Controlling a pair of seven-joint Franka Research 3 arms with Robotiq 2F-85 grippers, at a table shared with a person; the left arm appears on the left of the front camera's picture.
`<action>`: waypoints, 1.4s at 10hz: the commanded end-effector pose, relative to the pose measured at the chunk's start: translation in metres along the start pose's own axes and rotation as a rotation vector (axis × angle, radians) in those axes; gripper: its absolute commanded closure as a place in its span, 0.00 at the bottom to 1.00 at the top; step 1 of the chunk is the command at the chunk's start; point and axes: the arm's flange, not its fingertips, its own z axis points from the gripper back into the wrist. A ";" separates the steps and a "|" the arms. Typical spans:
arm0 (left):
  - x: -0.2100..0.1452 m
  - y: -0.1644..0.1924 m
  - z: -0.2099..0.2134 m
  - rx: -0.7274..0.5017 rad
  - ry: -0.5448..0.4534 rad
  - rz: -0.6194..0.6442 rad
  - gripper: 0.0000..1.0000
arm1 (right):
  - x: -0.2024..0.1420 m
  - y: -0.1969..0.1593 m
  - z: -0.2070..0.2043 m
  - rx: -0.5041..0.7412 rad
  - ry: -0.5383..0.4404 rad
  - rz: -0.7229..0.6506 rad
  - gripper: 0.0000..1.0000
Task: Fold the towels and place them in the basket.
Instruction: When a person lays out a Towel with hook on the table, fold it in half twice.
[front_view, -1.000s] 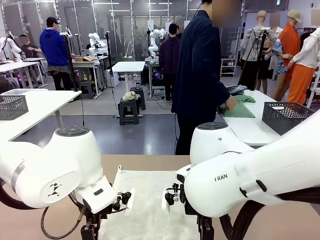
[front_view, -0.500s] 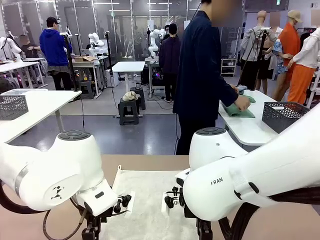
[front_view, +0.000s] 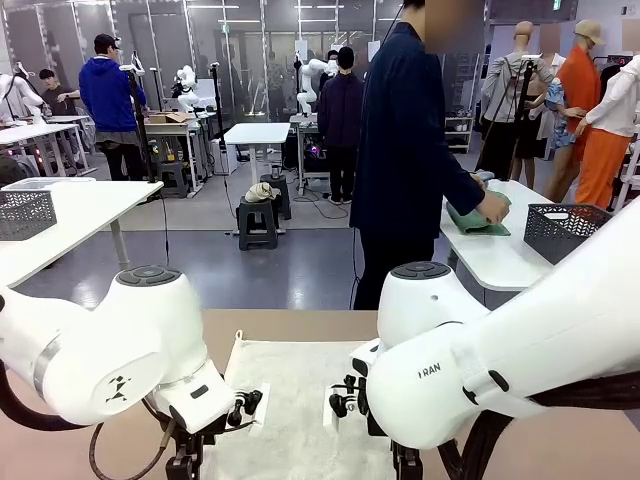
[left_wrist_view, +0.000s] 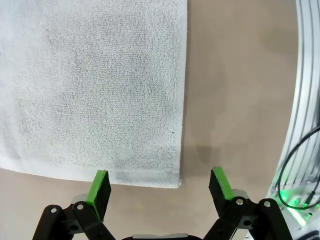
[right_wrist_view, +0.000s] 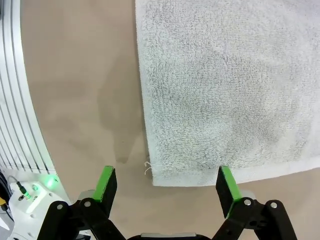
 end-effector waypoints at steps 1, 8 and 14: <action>-0.021 -0.019 -0.011 0.019 -0.018 -0.025 0.03 | -0.026 0.025 -0.017 -0.018 0.001 0.004 0.00; -0.021 -0.017 -0.011 0.026 -0.001 -0.024 0.28 | -0.026 0.025 -0.019 -0.019 0.006 -0.002 0.20; -0.016 -0.016 -0.008 0.021 0.020 -0.037 0.88 | -0.024 0.024 -0.018 -0.006 0.005 -0.005 0.61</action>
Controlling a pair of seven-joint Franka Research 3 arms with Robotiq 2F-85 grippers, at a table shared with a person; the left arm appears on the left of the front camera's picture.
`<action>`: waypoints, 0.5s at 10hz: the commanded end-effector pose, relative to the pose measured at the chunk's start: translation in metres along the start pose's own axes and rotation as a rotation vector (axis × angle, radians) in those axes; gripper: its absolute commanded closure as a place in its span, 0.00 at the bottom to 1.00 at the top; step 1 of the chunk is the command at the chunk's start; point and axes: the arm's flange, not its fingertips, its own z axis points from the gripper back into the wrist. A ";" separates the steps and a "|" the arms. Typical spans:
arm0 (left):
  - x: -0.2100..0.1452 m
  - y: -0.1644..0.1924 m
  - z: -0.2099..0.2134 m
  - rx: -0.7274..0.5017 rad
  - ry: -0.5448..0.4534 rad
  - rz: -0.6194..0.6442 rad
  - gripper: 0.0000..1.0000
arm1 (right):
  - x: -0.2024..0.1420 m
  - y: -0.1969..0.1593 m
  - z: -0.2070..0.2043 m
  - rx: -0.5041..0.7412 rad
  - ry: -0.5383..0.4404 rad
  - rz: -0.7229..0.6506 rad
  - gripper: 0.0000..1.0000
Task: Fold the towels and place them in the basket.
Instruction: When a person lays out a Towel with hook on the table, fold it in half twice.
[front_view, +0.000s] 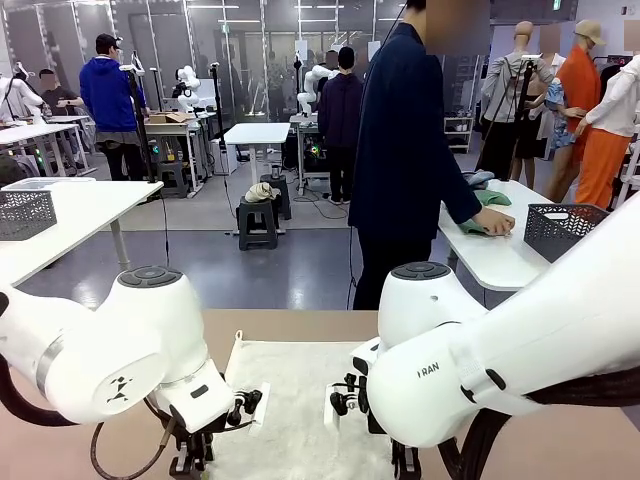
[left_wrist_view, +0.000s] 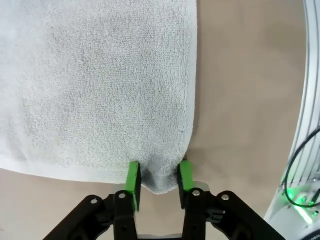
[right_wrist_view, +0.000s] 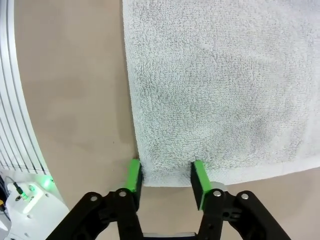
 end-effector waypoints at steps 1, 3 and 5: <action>-0.014 -0.020 -0.005 0.001 0.015 -0.019 0.75 | -0.024 0.029 -0.015 0.005 0.006 -0.005 0.97; -0.012 -0.017 -0.001 -0.010 0.018 -0.023 0.95 | -0.023 0.029 -0.011 0.015 0.007 -0.009 1.00; -0.013 -0.016 0.004 -0.025 0.024 -0.022 1.00 | -0.022 0.029 -0.006 0.021 0.008 -0.010 1.00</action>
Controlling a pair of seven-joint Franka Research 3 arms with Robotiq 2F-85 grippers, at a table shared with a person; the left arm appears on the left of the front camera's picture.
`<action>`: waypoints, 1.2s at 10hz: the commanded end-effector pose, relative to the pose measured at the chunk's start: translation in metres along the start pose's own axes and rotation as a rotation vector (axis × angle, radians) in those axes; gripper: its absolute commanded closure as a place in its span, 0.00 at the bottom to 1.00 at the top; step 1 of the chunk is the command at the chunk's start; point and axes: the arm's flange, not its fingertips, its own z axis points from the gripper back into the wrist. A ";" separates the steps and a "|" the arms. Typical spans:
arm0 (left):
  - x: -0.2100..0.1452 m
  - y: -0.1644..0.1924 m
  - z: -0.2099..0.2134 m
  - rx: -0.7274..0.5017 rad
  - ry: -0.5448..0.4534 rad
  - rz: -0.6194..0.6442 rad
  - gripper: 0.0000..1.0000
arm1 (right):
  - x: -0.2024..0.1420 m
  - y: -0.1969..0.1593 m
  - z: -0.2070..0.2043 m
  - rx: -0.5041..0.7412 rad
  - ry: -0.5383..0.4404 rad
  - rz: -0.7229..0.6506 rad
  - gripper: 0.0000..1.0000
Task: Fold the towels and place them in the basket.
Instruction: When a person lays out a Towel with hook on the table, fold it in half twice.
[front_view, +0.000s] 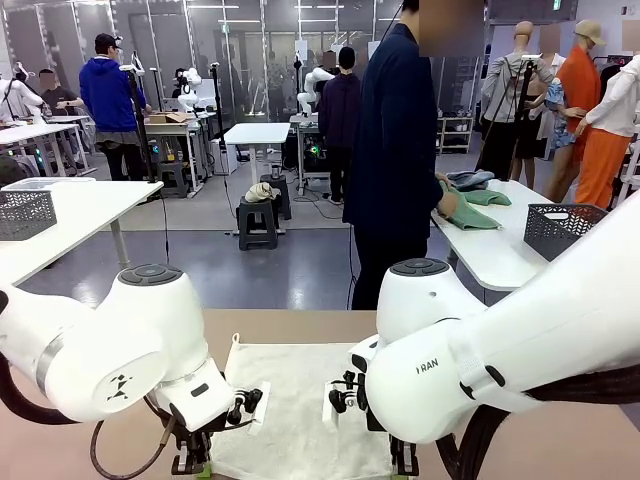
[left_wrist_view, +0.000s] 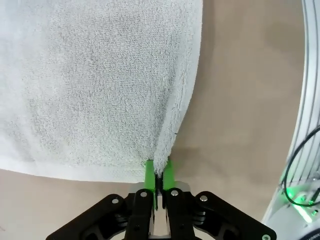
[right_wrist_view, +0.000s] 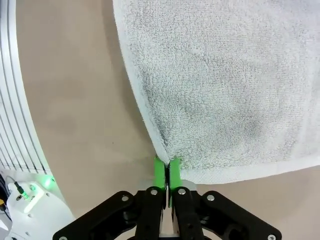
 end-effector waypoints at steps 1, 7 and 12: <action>-0.013 -0.014 0.004 -0.033 0.023 -0.022 1.00 | -0.022 0.029 -0.007 0.020 0.007 -0.009 1.00; -0.008 -0.008 0.029 0.012 0.015 -0.026 1.00 | -0.020 0.024 0.017 -0.016 -0.025 0.025 1.00; -0.005 0.021 0.081 0.019 0.045 -0.023 1.00 | -0.008 0.009 0.079 -0.081 -0.018 0.049 1.00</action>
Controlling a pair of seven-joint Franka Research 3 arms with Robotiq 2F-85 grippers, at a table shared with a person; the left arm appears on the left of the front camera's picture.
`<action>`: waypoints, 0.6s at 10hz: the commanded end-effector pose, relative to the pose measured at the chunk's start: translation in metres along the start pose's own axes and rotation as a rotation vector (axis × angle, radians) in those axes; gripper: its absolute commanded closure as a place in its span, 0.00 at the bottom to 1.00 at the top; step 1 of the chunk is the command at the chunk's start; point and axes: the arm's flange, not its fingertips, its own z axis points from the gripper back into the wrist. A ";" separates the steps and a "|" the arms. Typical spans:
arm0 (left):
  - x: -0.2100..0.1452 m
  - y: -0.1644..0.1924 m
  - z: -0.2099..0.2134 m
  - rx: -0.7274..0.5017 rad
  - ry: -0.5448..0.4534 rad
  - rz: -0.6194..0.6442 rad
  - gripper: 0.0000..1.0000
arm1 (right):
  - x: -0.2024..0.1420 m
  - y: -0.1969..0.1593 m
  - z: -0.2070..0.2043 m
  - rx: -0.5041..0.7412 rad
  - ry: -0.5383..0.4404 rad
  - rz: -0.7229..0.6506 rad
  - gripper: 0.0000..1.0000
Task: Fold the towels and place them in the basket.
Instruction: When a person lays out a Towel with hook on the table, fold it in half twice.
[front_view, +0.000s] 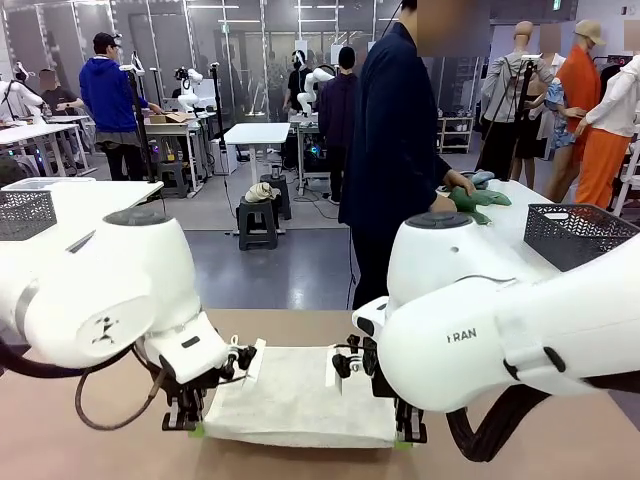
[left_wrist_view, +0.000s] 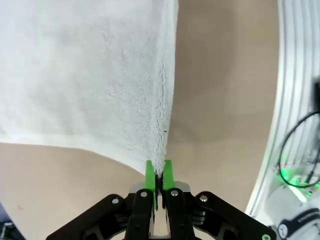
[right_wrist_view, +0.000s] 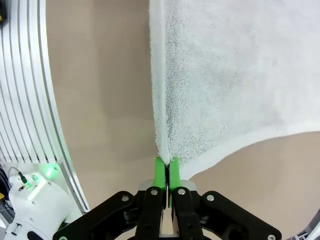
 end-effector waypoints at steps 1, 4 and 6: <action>-0.002 0.014 0.017 -0.013 0.035 -0.029 1.00 | 0.002 -0.006 0.015 -0.006 0.001 0.053 1.00; -0.002 0.024 0.027 -0.016 0.049 -0.022 1.00 | 0.009 -0.013 0.027 -0.022 -0.007 0.066 1.00; -0.001 0.018 0.025 -0.014 0.014 -0.007 1.00 | 0.011 -0.012 0.027 -0.016 -0.003 0.070 1.00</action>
